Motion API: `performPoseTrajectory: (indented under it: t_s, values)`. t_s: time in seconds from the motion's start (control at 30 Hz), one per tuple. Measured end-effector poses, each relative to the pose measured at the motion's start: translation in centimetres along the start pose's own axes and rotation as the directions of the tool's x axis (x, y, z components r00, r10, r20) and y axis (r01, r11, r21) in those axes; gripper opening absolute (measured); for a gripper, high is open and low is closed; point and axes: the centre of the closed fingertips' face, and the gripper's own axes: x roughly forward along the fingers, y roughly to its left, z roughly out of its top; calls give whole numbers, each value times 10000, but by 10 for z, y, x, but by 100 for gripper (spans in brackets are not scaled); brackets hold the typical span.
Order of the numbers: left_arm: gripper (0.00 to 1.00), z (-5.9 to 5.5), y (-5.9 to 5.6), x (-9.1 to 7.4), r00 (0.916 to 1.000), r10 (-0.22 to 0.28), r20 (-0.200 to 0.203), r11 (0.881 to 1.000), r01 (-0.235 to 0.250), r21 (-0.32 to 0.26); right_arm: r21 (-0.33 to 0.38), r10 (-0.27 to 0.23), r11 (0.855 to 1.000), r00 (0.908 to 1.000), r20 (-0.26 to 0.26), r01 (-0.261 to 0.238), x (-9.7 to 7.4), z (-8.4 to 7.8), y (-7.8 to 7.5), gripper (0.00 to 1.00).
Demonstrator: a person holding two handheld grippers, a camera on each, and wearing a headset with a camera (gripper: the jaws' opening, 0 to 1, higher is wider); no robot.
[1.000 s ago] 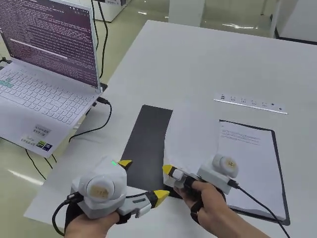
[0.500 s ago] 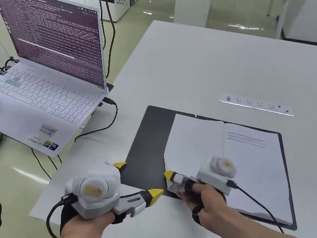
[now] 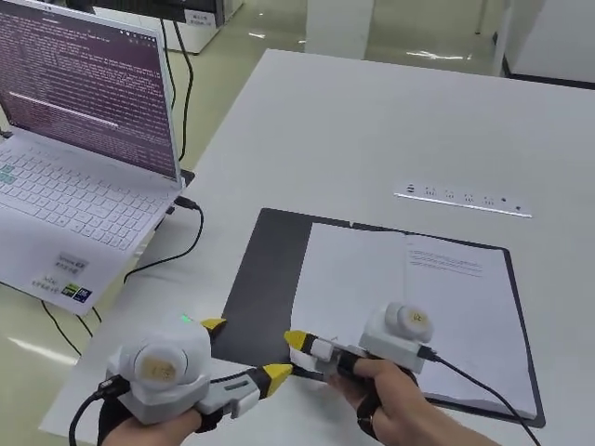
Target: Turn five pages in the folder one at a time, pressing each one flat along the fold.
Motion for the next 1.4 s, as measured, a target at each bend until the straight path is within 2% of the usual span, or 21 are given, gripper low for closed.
performPoseTrajectory:
  t_s: [0.1, 0.2, 0.3, 0.37, 0.5, 0.67, 0.8, 0.93, 1.03, 1.17, 1.33, 1.4]
  values:
    - [55, 2, 3, 4, 10000, -60, -25, 10000, 60, -50, -177, 72, 9998, 9999, 126, -70, -13, 2, 4, 37]
    - [48, 5, 4, 8, 9999, -158, -51, 9999, 159, 47, -935, -143, 9955, 9990, 419, 182, -31, 7, 3, 34]
    - [36, 2, 2, 16, 9981, -470, -399, 9989, 471, 8, -1051, -506, 9928, 9960, 734, 581, -52, 12, -8, 35]
    - [26, 3, -2, 21, 9962, -737, -468, 9972, 741, 64, -1069, -779, 9904, 9923, 962, 881, -65, 16, -16, 34]
    - [23, 8, -8, 36, 9930, -1024, -596, 9938, 1047, 375, -826, -1242, 9872, 9820, 1422, 1368, -87, 26, -35, 32]
    - [16, 9, -12, 58, 9879, -1292, -855, 9883, 1354, 705, -497, -1479, 9858, 9696, 1948, 1604, -105, 37, -48, 29]
    - [11, 3, -19, 78, 9770, -1774, -1183, 9805, 1858, 645, -292, -1635, 9843, 9607, 2244, 1743, -114, 44, -55, 28]
    - [6, -6, -20, 95, 9714, -1861, -1475, 9786, 1967, 606, -280, -1744, 9823, 9591, 2229, 1851, -117, 42, -61, 28]
    - [4, -12, -18, 102, 9688, -1867, -1631, 9797, 1959, 418, -193, -1808, 9816, 9583, 2213, 1897, -119, 40, -65, 28]
    - [1, -27, -15, 110, 9629, -1846, -1969, 9821, 1883, 0, -112, -1911, 9801, 9578, 2145, 1981, -120, 36, -69, 27]
    - [0, -41, -11, 117, 9571, -1737, -2320, 9846, 1737, -207, -89, -1884, 9808, 9583, 2147, 1948, -119, 36, -69, 26]
    - [0, -53, -6, 118, 9471, -1451, -2863, 9876, 1561, 159, -84, -1871, 9810, 9575, 2194, 1936, -119, 38, -68, 24]
